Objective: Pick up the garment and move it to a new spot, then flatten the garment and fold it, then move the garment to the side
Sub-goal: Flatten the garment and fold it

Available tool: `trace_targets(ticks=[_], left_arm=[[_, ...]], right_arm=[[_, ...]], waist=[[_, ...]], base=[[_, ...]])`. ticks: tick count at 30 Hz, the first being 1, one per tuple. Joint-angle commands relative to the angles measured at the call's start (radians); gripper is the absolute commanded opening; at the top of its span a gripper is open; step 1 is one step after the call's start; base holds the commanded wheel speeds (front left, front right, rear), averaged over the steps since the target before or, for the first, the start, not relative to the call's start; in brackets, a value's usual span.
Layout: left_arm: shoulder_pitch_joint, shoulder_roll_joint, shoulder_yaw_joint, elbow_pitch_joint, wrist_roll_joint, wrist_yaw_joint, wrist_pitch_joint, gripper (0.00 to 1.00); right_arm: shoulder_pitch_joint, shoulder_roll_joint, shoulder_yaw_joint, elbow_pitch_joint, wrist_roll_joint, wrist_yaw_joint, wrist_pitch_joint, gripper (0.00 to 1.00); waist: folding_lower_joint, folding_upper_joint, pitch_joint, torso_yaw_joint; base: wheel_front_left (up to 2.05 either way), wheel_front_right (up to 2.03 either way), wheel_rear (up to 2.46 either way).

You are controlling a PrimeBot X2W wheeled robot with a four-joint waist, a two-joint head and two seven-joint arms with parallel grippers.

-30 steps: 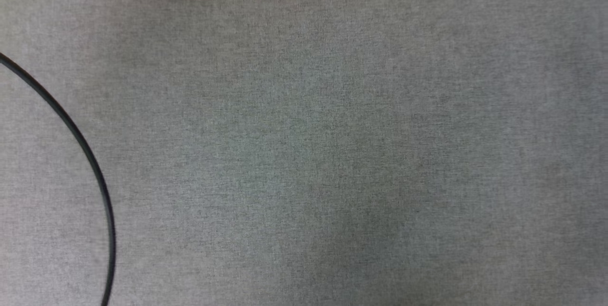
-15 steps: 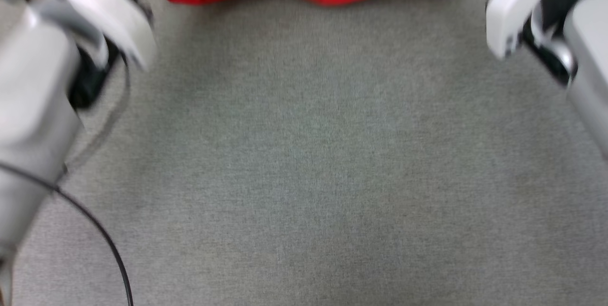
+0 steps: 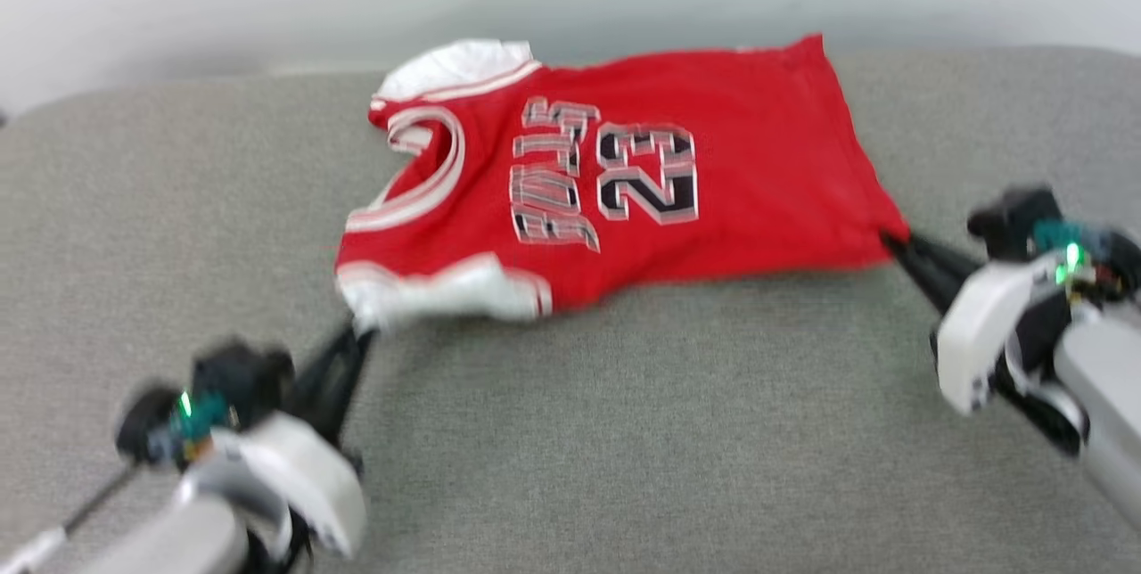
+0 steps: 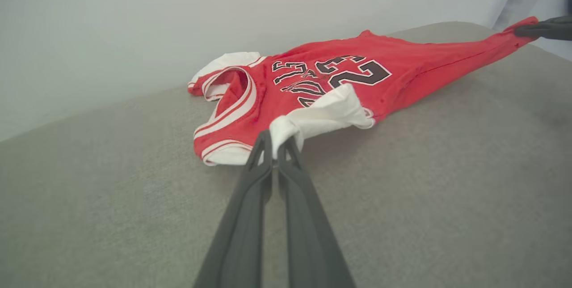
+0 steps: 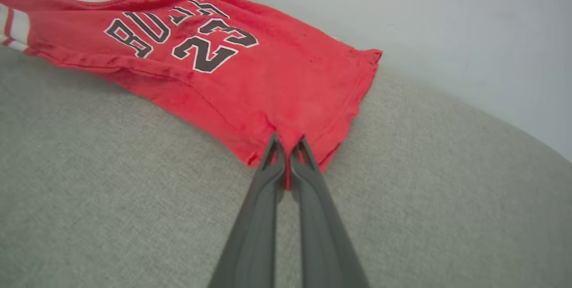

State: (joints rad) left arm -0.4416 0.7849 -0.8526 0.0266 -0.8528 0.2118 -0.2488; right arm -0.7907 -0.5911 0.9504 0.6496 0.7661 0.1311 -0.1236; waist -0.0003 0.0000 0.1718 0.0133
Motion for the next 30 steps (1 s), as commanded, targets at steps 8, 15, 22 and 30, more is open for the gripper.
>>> trace_targets(ticks=[8, 15, 22, 30], left_arm=[[0.279, 0.019, -0.049, -0.136, -0.074, 0.119, -0.002, 0.00], [0.447, 0.015, -0.078, -0.175, -0.128, 0.171, -0.009, 0.00], [0.561, 0.040, -0.094, -0.180, -0.176, 0.180, -0.009, 0.00], [0.514, 0.023, -0.091, -0.152, -0.146, 0.151, -0.010, 0.00]], right_arm=[[0.256, -0.076, -0.017, -0.090, 0.017, -0.001, 0.007, 0.00], [0.461, -0.120, -0.085, -0.167, 0.002, -0.001, 0.021, 0.00], [0.674, -0.150, -0.206, -0.267, -0.014, -0.001, 0.058, 0.00], [0.794, -0.118, -0.359, -0.398, -0.074, -0.001, 0.142, 0.00]], waist=[[0.0003, 0.0000, -0.110, 0.013], [0.0003, 0.0000, -0.167, 0.023], [0.0003, 0.0000, -0.191, 0.034], [0.0003, 0.0000, -0.175, 0.032]], base=[[0.00, 0.00, 0.00], [0.00, 0.00, 0.00], [0.00, 0.00, 0.00], [0.00, 0.00, 0.00]])
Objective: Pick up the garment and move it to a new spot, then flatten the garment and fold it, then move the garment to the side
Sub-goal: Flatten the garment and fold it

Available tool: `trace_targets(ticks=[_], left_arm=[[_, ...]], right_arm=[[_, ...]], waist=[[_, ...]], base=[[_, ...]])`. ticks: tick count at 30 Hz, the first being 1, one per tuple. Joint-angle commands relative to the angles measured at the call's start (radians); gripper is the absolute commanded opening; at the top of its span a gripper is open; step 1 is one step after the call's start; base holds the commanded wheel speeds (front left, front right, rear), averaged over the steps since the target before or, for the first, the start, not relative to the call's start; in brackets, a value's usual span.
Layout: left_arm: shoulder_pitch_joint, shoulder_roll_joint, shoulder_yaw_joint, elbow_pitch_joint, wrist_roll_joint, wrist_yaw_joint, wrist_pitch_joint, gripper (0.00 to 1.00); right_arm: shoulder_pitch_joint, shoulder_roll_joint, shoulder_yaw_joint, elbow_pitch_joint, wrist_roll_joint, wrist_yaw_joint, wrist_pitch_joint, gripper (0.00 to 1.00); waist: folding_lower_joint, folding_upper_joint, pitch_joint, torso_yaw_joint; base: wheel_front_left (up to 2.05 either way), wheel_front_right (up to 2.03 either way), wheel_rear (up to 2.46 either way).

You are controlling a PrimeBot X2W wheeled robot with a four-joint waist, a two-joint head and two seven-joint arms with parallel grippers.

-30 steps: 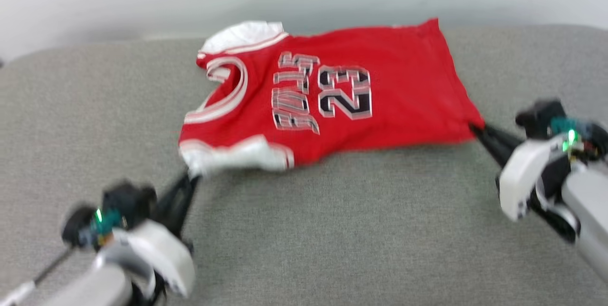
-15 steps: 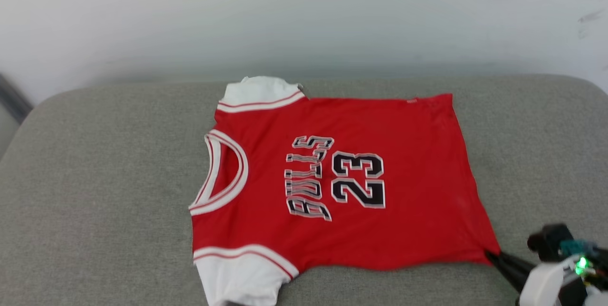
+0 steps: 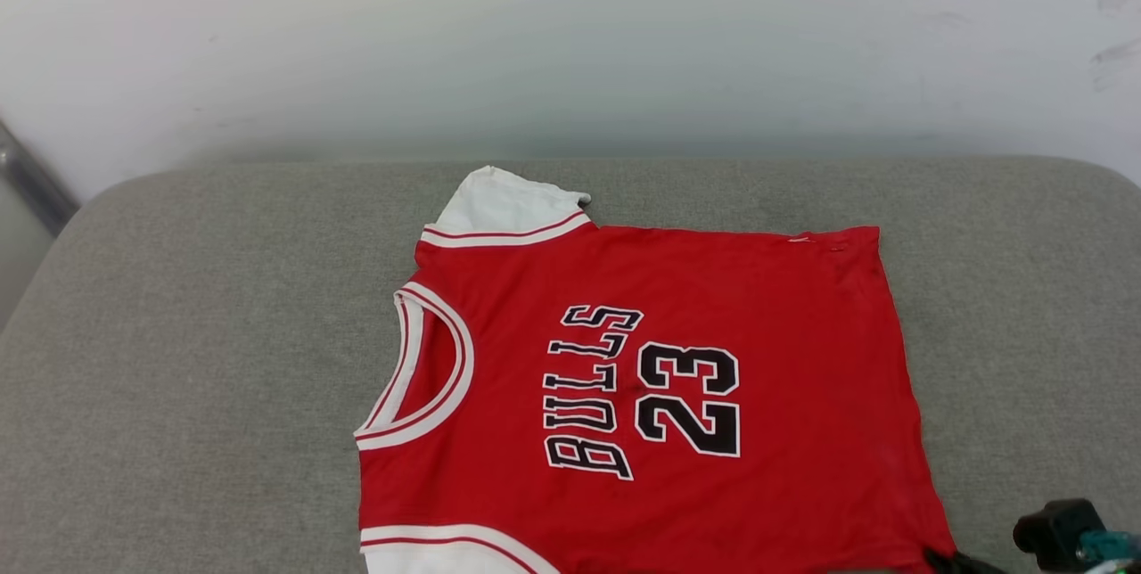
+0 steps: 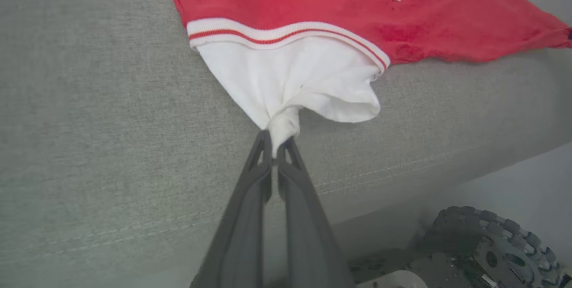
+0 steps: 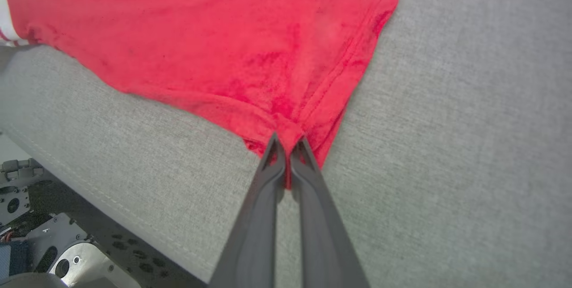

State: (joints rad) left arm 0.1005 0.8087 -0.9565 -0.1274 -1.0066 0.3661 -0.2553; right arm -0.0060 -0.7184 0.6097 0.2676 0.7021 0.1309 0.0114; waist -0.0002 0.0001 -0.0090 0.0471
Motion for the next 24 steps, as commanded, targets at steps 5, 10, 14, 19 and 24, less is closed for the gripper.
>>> trace_targets(ticks=[5, 10, 14, 19, 24], left_arm=[[-0.118, 0.023, 0.035, 0.010, 0.066, -0.027, -0.004, 0.00], [-0.244, 0.040, 0.055, 0.007, 0.119, -0.063, 0.024, 0.00], [-0.321, 0.049, 0.071, 0.006, 0.142, -0.086, 0.048, 0.00], [-0.445, 0.047, 0.102, 0.021, 0.159, -0.121, 0.084, 0.00], [-0.554, 0.047, 0.124, 0.085, 0.176, -0.171, 0.107, 0.00]], right_arm=[[-0.009, 0.038, -0.121, -0.093, -0.056, -0.001, 0.056, 0.00], [-0.028, 0.061, -0.203, -0.162, -0.084, 0.000, 0.104, 0.00], [-0.053, 0.072, -0.239, -0.197, -0.095, -0.001, 0.131, 0.00], [-0.106, 0.086, -0.270, -0.231, -0.111, -0.001, 0.166, 0.00], [-0.177, 0.098, -0.286, -0.228, -0.113, -0.001, 0.187, 0.00]], waist=[[0.0002, -0.0001, 0.028, -0.009], [0.0002, -0.0001, 0.058, -0.012], [0.0002, -0.0001, 0.083, -0.018], [0.0002, -0.0001, 0.140, -0.032], [0.0002, -0.0001, 0.200, -0.049]], base=[[0.00, 0.00, 0.00], [0.00, 0.00, 0.00], [0.00, 0.00, 0.00], [0.00, 0.00, 0.00], [0.00, 0.00, 0.00]])
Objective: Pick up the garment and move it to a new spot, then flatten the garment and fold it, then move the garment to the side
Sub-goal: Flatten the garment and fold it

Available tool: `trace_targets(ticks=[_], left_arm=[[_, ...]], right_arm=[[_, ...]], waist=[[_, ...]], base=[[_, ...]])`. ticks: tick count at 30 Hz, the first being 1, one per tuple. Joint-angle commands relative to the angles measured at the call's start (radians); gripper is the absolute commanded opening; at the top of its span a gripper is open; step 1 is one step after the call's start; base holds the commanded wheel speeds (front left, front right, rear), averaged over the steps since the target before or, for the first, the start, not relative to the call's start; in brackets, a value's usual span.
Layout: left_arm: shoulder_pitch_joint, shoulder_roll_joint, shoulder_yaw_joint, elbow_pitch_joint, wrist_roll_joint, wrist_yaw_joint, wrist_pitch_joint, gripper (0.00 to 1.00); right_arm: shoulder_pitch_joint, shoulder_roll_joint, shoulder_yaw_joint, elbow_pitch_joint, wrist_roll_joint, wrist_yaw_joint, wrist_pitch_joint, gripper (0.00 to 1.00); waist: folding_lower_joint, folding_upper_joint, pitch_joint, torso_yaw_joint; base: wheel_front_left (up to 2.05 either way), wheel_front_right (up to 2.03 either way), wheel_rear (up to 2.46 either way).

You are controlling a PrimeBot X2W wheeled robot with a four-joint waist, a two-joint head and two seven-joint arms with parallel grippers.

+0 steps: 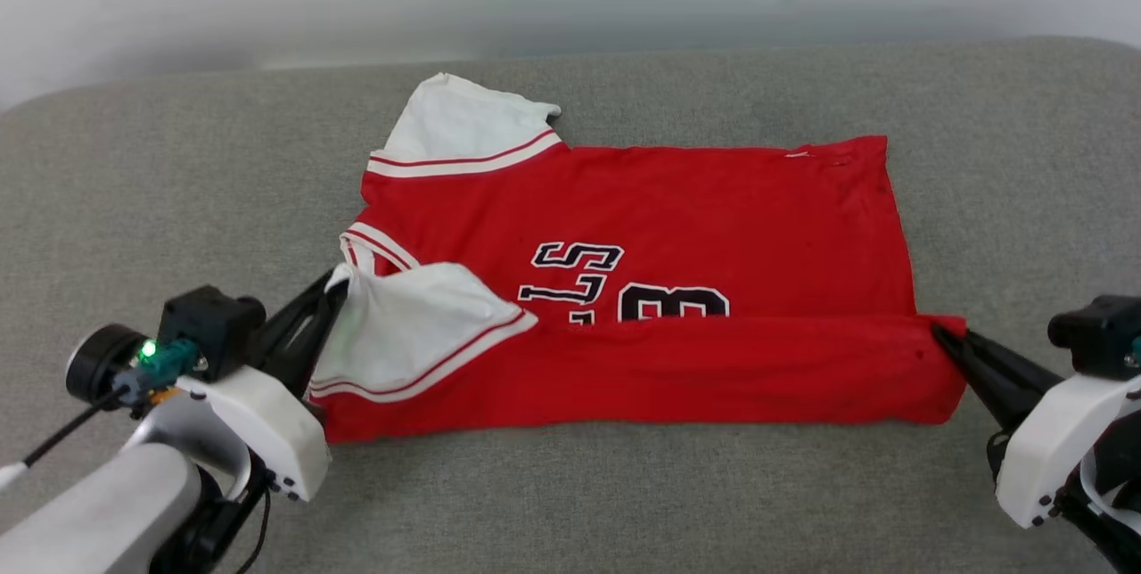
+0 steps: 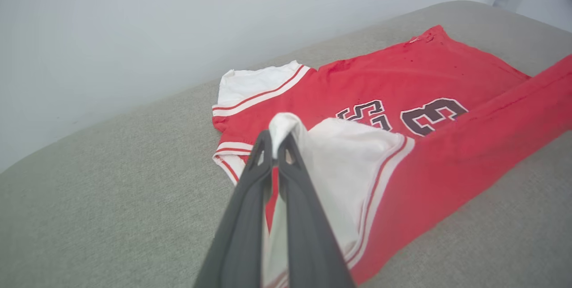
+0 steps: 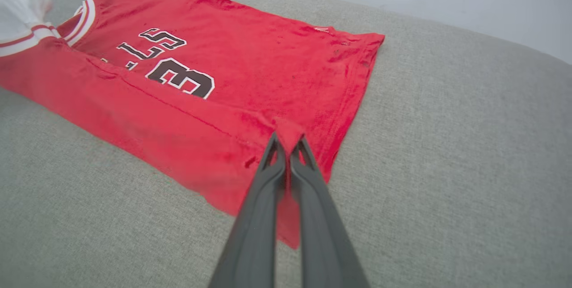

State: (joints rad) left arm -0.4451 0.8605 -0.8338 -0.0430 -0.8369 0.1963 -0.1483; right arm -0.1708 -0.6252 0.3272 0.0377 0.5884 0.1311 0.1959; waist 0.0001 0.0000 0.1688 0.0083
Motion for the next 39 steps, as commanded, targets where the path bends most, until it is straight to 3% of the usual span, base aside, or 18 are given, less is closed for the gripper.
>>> trace_targets(ticks=[1, 14, 21, 25, 26, 27, 28, 34, 39], left_arm=[[-0.026, -0.008, 0.005, 0.014, 0.007, -0.011, 0.001, 0.00], [-0.176, -0.105, -0.021, 0.336, -0.004, -0.165, 0.024, 0.00], [-0.213, -0.173, -0.055, 0.523, -0.018, -0.250, 0.031, 0.00], [-0.225, -0.205, -0.059, 0.585, -0.032, -0.274, 0.027, 0.00], [-0.230, -0.205, -0.061, 0.595, -0.033, -0.276, 0.033, 0.32], [-0.236, -0.203, -0.066, 0.605, -0.028, -0.279, 0.038, 1.00], [-0.241, -0.204, -0.067, 0.610, -0.027, -0.281, 0.037, 1.00], [-0.272, -0.179, -0.058, 0.587, -0.028, -0.283, 0.052, 1.00], [-0.295, -0.139, -0.064, 0.520, -0.054, -0.282, 0.163, 1.00]], right_arm=[[-0.027, 0.008, -0.005, 0.008, -0.001, -0.001, 0.005, 0.00], [-0.176, 0.026, 0.082, 0.172, 0.020, -0.001, 0.058, 0.00], [-0.222, 0.027, 0.157, 0.254, 0.036, -0.001, 0.047, 0.00], [-0.238, 0.022, 0.187, 0.270, 0.042, -0.001, 0.023, 0.03], [-0.241, 0.020, 0.187, 0.271, 0.043, -0.001, 0.013, 0.21], [-0.243, 0.019, 0.187, 0.272, 0.046, -0.001, 0.003, 0.62], [-0.247, 0.017, 0.187, 0.271, 0.043, -0.001, -0.007, 1.00], [-0.223, 0.008, 0.175, 0.251, 0.037, -0.001, -0.046, 1.00], [-0.200, 0.000, 0.153, 0.223, 0.030, -0.001, -0.055, 1.00]], waist=[[-0.0001, 0.0000, 0.034, -0.013], [-0.0001, 0.0000, 0.164, -0.024], [-0.0001, 0.0000, 0.175, -0.023], [-0.0001, 0.0000, 0.153, -0.019], [-0.0001, 0.0000, 0.144, -0.018], [-0.0001, 0.0000, 0.135, -0.016], [-0.0001, 0.0000, 0.125, -0.014], [-0.0001, 0.0000, 0.067, -0.001], [-0.0001, 0.0000, 0.034, 0.009]], base=[[0.00, 0.00, 0.00], [0.00, 0.00, 0.00], [0.00, 0.00, 0.00], [0.00, 0.00, 0.00], [0.00, 0.00, 0.00], [0.00, 0.00, 0.00], [0.00, 0.00, 0.00], [0.00, 0.00, 0.00], [0.00, 0.00, 0.00]])
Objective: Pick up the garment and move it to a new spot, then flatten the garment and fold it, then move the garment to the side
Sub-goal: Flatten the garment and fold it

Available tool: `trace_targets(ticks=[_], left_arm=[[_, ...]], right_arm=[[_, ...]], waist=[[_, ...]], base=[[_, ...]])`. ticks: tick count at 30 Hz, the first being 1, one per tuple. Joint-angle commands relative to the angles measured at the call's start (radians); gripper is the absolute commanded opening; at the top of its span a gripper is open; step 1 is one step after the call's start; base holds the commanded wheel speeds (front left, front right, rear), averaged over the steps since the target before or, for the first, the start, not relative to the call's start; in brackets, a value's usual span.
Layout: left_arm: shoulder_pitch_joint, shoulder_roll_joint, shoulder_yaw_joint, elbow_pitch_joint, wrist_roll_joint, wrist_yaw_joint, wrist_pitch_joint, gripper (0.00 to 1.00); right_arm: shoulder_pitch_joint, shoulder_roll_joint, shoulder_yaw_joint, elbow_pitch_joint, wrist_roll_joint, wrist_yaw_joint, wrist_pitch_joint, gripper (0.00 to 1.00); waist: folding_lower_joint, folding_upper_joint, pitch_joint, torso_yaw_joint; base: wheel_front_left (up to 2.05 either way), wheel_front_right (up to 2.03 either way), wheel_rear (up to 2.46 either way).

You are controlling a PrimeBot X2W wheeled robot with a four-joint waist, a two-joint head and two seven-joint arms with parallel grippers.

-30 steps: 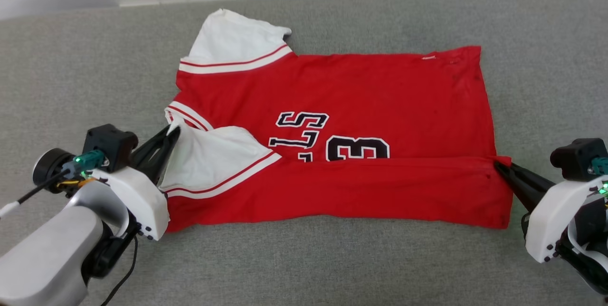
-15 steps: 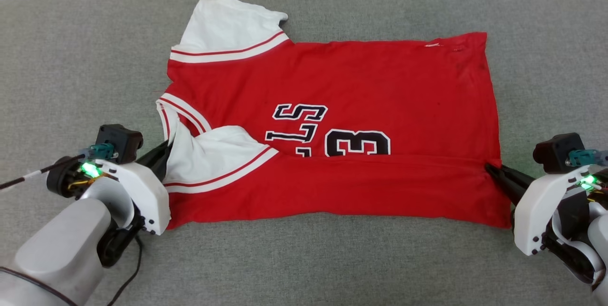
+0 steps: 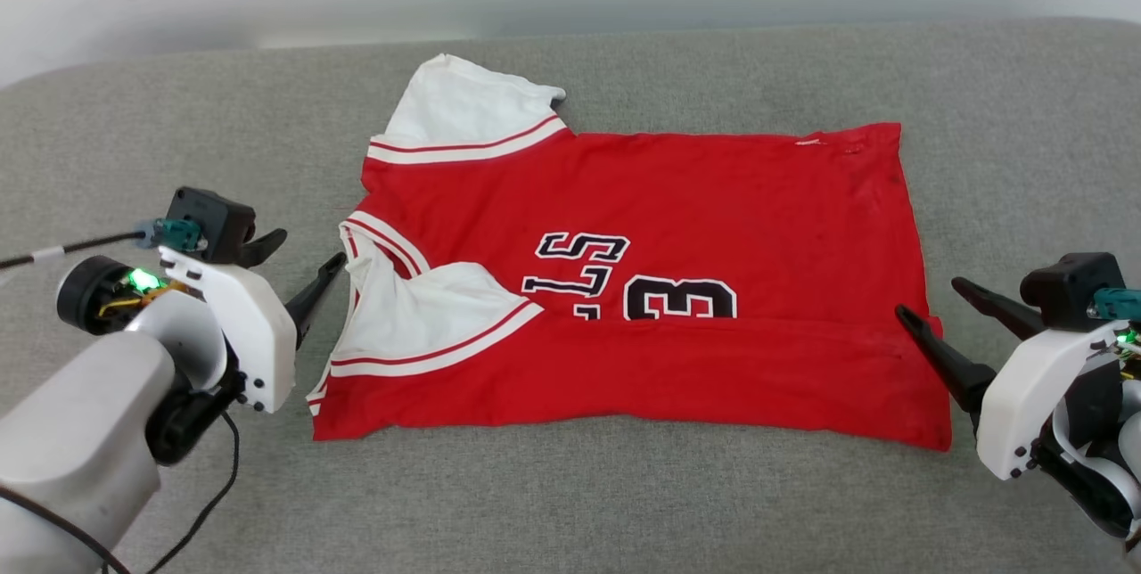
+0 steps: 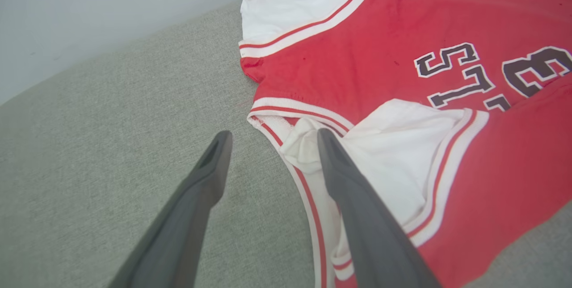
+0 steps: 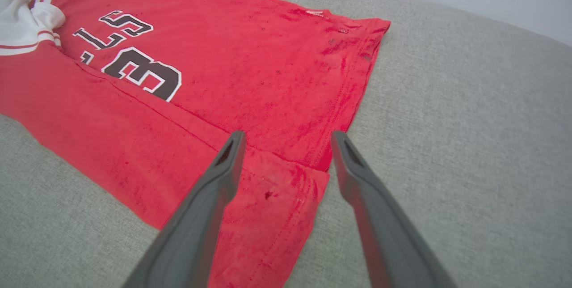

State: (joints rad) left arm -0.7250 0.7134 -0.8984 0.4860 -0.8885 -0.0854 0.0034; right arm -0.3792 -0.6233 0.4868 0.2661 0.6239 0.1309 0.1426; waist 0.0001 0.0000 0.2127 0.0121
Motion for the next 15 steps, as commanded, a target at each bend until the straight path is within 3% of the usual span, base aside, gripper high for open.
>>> trace_targets(ticks=[1, 15], left_arm=[[-0.023, 0.020, -0.001, -0.025, -0.009, 0.002, 0.041, 1.00], [-0.078, 0.135, -0.080, -0.221, -0.222, 0.003, 0.673, 1.00]], right_arm=[[0.015, -0.001, -0.010, -0.012, -0.009, 0.000, -0.003, 1.00], [0.035, 0.012, -0.018, -0.067, -0.022, 0.000, 0.049, 1.00]], waist=[[-0.0001, 0.0000, -0.014, 0.006], [-0.0001, 0.0000, -0.022, -0.002]], base=[[0.00, 0.00, 0.00], [0.00, 0.00, 0.00]])
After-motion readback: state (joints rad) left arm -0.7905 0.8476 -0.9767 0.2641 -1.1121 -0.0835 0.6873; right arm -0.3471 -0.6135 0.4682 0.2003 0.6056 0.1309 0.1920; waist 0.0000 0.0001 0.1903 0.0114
